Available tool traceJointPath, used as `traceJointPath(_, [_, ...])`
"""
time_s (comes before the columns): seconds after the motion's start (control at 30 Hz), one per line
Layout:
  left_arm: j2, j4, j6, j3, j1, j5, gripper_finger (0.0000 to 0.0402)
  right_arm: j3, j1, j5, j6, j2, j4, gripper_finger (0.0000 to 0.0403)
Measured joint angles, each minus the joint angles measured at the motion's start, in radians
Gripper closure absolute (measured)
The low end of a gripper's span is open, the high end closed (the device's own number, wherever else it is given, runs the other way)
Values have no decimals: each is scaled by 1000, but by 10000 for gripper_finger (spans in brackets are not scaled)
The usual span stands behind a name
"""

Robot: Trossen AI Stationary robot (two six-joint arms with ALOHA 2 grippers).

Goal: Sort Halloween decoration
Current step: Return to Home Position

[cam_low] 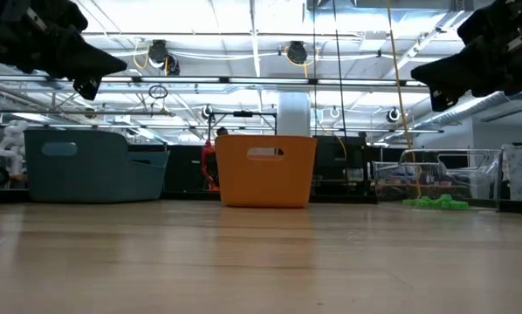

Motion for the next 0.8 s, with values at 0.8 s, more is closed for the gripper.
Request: traceJointPath(0.8, [-29, 268, 29, -185, -125, -106, 402, -94, 1, 10, 4, -56, 47, 403])
